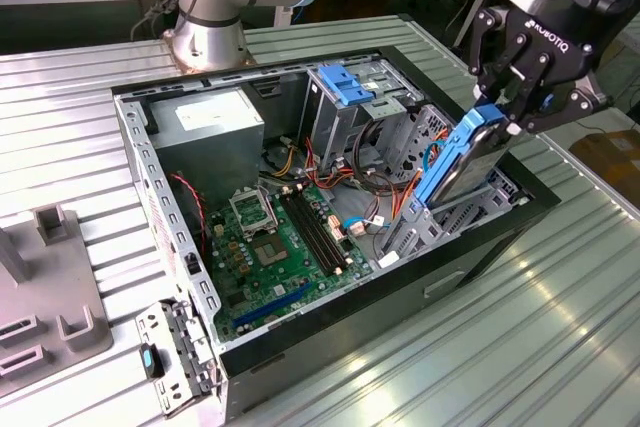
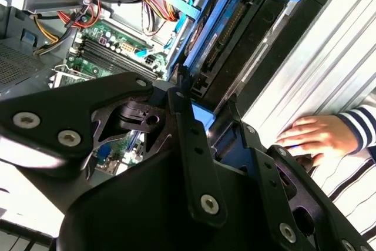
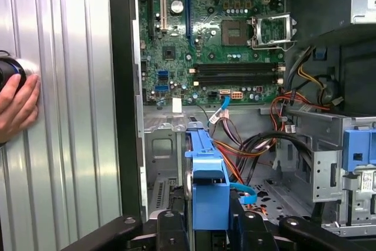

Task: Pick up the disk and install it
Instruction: 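Insert the disk into the insertion slot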

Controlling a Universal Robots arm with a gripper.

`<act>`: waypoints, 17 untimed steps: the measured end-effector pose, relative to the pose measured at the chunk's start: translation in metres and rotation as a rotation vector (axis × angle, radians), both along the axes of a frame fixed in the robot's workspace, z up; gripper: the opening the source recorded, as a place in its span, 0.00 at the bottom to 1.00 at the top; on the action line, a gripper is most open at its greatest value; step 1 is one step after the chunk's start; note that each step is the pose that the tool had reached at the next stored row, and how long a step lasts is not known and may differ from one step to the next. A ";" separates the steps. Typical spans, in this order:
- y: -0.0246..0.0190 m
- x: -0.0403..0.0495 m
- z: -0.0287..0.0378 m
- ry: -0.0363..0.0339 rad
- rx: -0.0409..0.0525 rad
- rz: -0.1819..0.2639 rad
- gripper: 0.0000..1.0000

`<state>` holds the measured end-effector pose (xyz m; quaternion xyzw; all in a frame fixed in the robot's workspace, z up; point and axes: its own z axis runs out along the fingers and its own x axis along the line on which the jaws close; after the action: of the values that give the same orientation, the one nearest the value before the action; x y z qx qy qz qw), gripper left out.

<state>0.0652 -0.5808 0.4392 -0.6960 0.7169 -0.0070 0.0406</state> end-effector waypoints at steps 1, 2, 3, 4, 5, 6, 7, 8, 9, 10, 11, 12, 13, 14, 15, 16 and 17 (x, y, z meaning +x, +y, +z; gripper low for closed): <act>-0.0001 0.0000 -0.0025 0.0000 0.0001 0.000 0.37; -0.0001 0.0000 -0.0050 0.0001 -0.0001 0.000 0.37; -0.0002 0.0000 -0.0067 0.0001 -0.0001 0.000 0.37; -0.0003 0.0000 -0.0091 0.0001 0.0000 0.000 0.37; -0.0004 0.0000 -0.0122 0.0001 -0.0001 0.000 0.37; -0.0005 0.0001 -0.0160 0.0003 0.0000 0.000 0.37; -0.0006 0.0000 -0.0179 0.0003 -0.0001 0.000 0.37; -0.0007 0.0000 -0.0214 0.0005 0.0000 0.000 0.37; -0.0009 0.0000 -0.0246 0.0006 -0.0001 0.000 0.37; -0.0011 0.0000 -0.0272 0.0007 -0.0002 0.000 0.37; -0.0014 0.0001 -0.0323 0.0011 -0.0002 0.000 0.37; -0.0016 0.0001 -0.0354 0.0014 0.0001 0.000 0.37; -0.0017 0.0001 -0.0379 0.0017 -0.0001 0.000 0.37; -0.0020 0.0001 -0.0415 0.0021 -0.0002 0.000 0.37; -0.0023 0.0001 -0.0461 0.0025 0.0000 0.000 0.37; -0.0024 0.0001 -0.0472 0.0026 0.0000 0.000 0.37; -0.0024 0.0001 -0.0473 0.0026 -0.0001 0.000 0.37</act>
<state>0.0653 -0.5832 0.3918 -0.6960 0.7169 -0.0062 0.0396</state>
